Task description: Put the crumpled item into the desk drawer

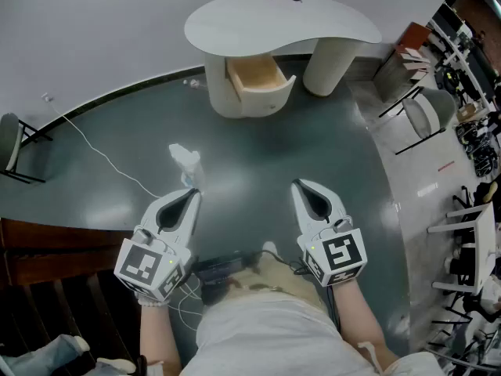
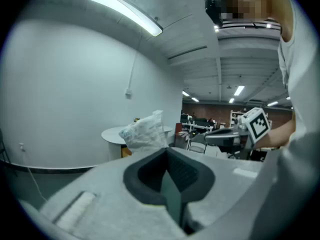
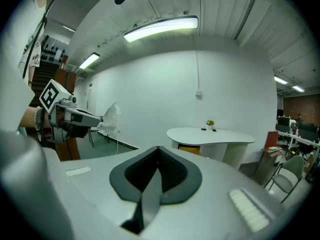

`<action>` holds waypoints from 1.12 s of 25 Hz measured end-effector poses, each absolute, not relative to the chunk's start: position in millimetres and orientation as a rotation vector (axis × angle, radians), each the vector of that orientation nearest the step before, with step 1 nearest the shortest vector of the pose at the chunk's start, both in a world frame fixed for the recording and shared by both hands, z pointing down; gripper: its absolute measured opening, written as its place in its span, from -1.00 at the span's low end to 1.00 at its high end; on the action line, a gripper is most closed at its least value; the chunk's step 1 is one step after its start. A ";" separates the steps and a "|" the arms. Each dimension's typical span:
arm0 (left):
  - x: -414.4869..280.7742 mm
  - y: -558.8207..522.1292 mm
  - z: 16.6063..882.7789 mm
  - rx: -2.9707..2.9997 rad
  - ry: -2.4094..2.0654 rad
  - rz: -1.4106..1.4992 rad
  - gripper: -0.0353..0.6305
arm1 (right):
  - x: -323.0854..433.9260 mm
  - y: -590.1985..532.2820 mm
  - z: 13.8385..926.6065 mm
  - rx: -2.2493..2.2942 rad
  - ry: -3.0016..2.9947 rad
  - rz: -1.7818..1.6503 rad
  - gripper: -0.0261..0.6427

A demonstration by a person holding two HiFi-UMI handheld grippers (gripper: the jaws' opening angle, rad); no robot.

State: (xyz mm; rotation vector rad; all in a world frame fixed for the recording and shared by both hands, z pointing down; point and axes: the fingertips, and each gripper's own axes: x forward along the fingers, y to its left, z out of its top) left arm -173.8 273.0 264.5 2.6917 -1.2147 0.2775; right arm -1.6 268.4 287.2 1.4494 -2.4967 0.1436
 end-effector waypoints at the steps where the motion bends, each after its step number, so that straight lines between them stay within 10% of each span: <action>1: -173.7 271.8 264.1 2.691 -1.215 0.277 -0.90 | -2.0 267.4 286.7 1.449 -2.497 0.144 -0.91; 28: -169.1 268.9 264.1 2.703 -1.224 0.260 -0.90 | -0.2 270.4 287.4 1.471 -2.519 0.171 -0.91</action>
